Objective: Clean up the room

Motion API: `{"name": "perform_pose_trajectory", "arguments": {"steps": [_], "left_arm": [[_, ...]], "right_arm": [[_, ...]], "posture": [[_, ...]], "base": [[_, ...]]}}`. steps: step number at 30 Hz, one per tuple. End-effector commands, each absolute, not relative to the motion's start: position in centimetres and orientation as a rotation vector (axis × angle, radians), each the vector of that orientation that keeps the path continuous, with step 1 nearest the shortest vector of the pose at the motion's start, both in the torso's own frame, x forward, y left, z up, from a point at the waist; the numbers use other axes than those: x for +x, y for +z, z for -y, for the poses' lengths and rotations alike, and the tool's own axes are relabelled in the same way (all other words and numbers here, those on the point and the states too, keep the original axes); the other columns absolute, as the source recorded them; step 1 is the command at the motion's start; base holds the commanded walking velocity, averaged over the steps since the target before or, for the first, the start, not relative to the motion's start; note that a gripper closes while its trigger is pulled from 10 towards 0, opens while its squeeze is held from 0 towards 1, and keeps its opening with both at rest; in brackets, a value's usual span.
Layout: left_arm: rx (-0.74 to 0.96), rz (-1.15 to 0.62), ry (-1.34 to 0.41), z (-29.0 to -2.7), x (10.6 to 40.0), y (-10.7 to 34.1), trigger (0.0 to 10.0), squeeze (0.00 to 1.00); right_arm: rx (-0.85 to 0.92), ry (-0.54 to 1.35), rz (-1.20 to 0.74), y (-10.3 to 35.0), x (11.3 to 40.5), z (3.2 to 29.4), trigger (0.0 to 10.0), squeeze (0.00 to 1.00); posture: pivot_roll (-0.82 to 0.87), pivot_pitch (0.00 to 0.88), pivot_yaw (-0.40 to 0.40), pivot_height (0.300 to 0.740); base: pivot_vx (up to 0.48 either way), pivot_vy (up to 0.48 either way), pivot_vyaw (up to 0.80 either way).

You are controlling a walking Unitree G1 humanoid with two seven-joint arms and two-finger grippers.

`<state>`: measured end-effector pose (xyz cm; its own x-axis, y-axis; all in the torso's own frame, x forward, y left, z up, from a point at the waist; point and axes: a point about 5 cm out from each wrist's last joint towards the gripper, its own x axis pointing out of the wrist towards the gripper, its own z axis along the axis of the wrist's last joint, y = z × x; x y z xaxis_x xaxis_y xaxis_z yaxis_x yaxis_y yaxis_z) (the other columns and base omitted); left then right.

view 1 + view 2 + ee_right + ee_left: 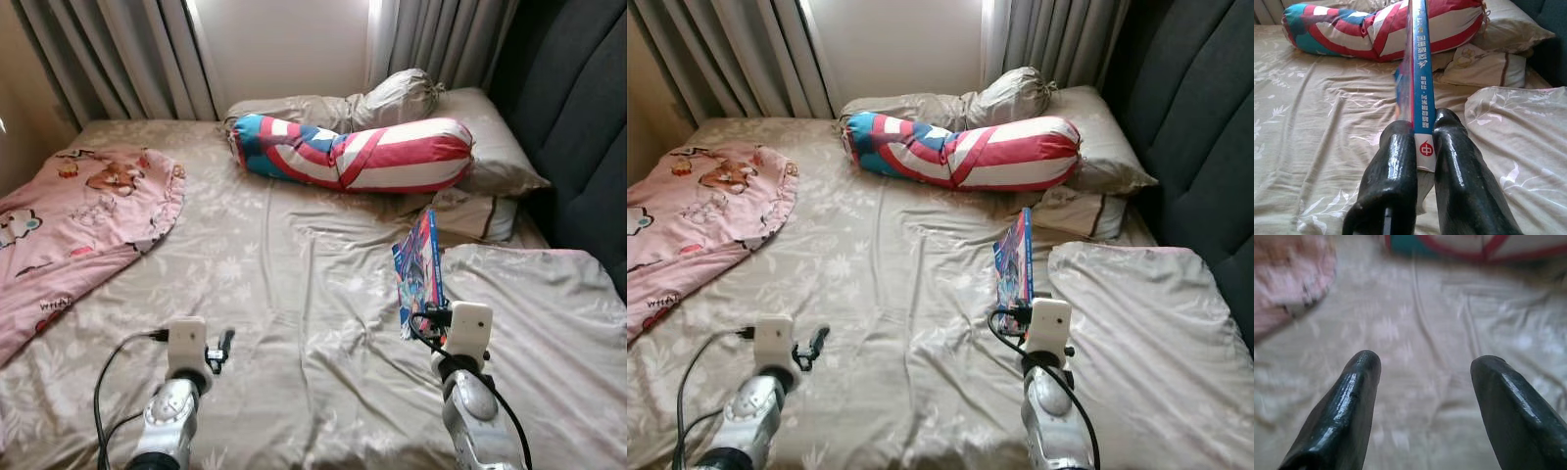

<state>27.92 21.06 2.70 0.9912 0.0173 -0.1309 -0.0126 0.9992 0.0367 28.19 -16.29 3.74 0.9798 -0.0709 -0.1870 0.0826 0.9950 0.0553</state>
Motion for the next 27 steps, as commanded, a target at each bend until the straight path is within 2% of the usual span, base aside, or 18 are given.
{"name": "perform_pose_trajectory", "arguments": {"steps": [1, 6, 27], "left_arm": [[0.028, -0.124, 0.036, -21.7, 27.2, 2.6, 10.0, 0.00], [0.034, -0.082, 0.031, -21.5, 26.5, 2.9, 10.0, 0.00], [0.040, -0.054, 0.019, -20.9, 27.3, 4.5, 10.0, 0.00]], "right_arm": [[0.058, -0.071, -0.120, 5.0, 28.6, 16.3, 10.0, 0.00], [0.059, -0.067, -0.121, 4.9, 28.5, 16.3, 10.0, 0.00], [0.068, -0.028, -0.134, 4.9, 28.8, 15.8, 10.0, 0.00]], "posture": [[-0.09, 0.025, -0.004, 0.740], [-0.09, 0.017, -0.004, 0.740], [-0.10, 0.000, 0.000, 0.735]], "base": [[0.000, 0.000, 0.00], [0.000, 0.000, 0.00], [0.000, 0.000, 0.00]]}}
